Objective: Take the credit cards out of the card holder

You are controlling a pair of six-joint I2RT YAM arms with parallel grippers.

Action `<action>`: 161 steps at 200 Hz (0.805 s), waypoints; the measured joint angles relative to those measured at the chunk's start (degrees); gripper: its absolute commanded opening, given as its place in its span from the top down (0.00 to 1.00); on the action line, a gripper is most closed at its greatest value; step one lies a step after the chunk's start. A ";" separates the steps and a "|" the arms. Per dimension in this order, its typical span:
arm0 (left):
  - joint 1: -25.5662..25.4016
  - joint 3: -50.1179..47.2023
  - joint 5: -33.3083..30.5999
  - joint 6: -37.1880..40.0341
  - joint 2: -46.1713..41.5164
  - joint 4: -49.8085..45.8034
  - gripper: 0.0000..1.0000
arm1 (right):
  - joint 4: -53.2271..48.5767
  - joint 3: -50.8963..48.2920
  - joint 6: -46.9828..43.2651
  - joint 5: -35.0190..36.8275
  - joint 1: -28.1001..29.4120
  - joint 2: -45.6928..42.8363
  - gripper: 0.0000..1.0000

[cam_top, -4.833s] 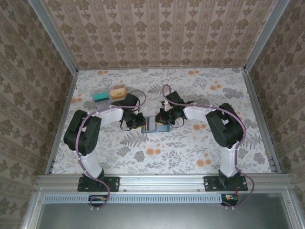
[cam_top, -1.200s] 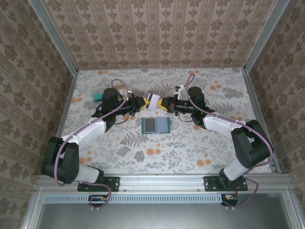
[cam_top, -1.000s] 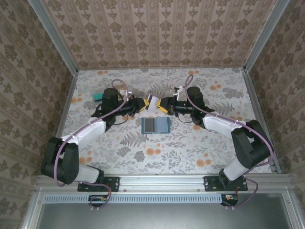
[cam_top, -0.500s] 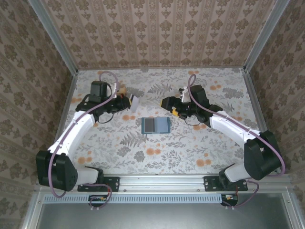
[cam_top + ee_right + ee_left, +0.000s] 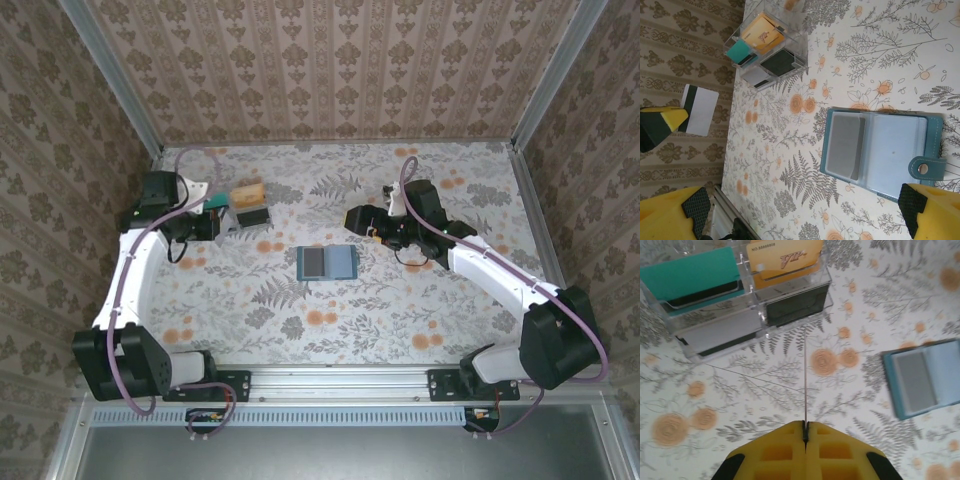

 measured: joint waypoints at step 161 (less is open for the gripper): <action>5.99 14.67 3.58 47.71 25.55 -3.06 1.00 | 0.24 -1.05 0.09 -1.11 0.00 0.28 0.00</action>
